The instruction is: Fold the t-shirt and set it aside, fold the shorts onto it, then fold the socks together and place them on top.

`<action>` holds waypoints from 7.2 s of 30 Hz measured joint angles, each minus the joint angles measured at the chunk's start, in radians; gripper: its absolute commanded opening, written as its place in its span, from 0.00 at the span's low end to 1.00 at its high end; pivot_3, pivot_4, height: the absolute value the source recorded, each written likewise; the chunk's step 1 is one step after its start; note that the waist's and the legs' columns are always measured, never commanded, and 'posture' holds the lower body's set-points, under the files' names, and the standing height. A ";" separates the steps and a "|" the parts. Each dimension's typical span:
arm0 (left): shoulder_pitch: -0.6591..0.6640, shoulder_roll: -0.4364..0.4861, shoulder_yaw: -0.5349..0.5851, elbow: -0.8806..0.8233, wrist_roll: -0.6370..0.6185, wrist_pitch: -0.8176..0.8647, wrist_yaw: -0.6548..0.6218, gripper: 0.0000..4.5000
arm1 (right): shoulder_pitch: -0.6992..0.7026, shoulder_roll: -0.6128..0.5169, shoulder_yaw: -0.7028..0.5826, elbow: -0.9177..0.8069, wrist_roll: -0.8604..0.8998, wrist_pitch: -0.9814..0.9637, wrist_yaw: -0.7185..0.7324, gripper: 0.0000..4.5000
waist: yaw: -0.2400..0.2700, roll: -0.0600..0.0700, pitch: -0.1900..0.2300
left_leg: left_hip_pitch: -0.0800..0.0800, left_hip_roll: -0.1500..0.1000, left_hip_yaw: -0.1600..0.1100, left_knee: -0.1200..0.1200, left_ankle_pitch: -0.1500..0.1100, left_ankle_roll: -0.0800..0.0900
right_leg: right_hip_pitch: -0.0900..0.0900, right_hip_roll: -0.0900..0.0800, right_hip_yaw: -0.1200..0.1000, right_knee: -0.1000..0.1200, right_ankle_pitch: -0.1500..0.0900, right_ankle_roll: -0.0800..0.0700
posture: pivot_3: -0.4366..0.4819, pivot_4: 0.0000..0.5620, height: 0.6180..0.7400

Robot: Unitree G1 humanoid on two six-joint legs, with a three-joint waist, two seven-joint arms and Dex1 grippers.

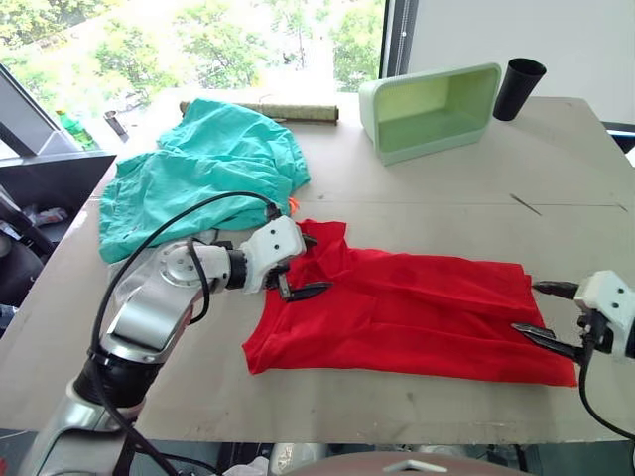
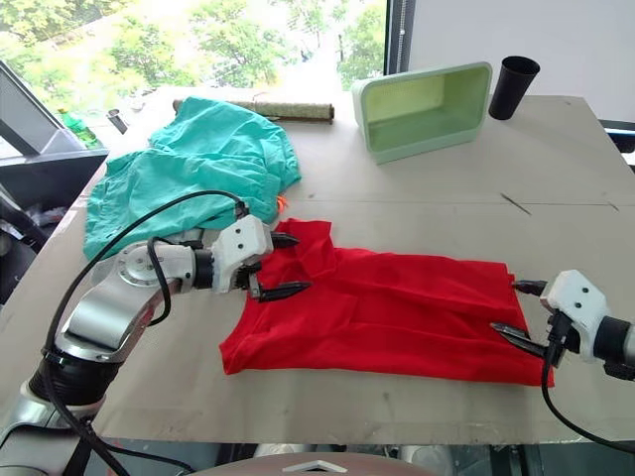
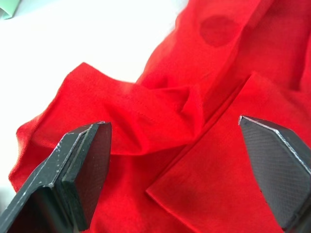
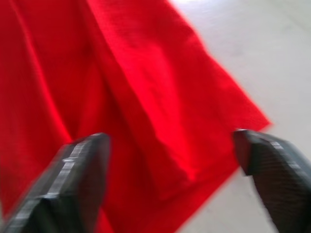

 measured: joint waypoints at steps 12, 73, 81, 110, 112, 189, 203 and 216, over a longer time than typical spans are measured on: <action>-0.045 -0.012 -0.008 0.074 0.036 -0.070 -0.040 1.00 | -0.086 -0.043 0.054 0.067 -0.079 0.003 0.050 0.01 | -0.001 -0.001 0.000 | 0.000 0.000 0.000 0.001 0.001 0.001 | 0.000 0.000 -0.001 0.000 0.000 0.001 | 0.48 0.27 1.00; -0.323 -0.078 0.130 0.580 0.044 -0.076 -0.028 1.00 | -0.137 0.101 -0.008 -0.179 0.144 0.163 -0.131 0.99 | 0.000 -0.003 0.000 | 0.000 0.000 -0.002 0.004 0.002 0.004 | 0.002 0.000 -0.002 0.003 0.002 -0.002 | 0.48 0.27 1.00; -0.525 -0.163 0.085 0.852 0.009 -0.012 -0.205 1.00 | -0.130 0.189 0.005 -0.251 0.319 0.250 -0.132 0.99 | 0.000 -0.005 0.000 | -0.001 0.000 -0.002 0.006 0.002 0.004 | 0.002 0.001 -0.002 0.004 0.002 -0.002 | 0.48 0.27 1.00; -0.863 -0.395 -0.105 1.474 0.318 -0.260 -0.401 1.00 | -0.025 0.256 0.041 -0.271 0.227 0.166 -0.171 0.99 | -0.004 -0.007 0.000 | -0.002 0.000 -0.002 0.007 0.002 0.005 | 0.000 0.002 -0.002 0.005 0.001 -0.001 | 0.48 0.27 1.00; -0.868 -0.399 -0.105 1.491 0.322 -0.251 -0.412 0.88 | -0.024 0.258 0.044 -0.271 0.221 0.166 -0.173 1.00 | -0.003 -0.007 0.000 | -0.002 0.000 -0.002 0.007 0.002 0.005 | 0.000 0.002 -0.002 0.005 0.001 -0.002 | 0.48 0.27 1.00; -0.469 0.030 -0.343 0.756 -0.425 -0.391 -0.627 0.99 | -0.093 0.216 0.083 -0.248 0.161 0.166 -0.144 1.00 | -0.005 -0.005 0.000 | -0.002 0.000 -0.002 0.008 0.002 0.005 | 0.000 0.002 -0.002 0.007 0.001 -0.001 | 0.48 0.27 1.00; -0.436 0.032 -0.590 0.804 -0.274 -0.661 -0.628 0.99 | 0.000 0.216 0.012 -0.285 0.160 0.173 -0.177 1.00 | -0.003 -0.005 0.000 | -0.002 0.000 -0.003 0.008 0.002 0.005 | 0.000 0.001 -0.002 0.006 0.002 -0.003 | 0.48 0.27 1.00; -0.425 0.128 -0.409 0.631 -0.417 -0.531 -0.627 0.99 | -0.354 0.072 0.060 -0.019 0.052 0.404 -0.279 1.00 | -0.008 -0.004 0.000 | -0.002 0.000 -0.002 0.008 0.002 0.005 | 0.000 0.001 -0.002 0.005 0.002 -0.003 | 0.48 0.27 1.00</action>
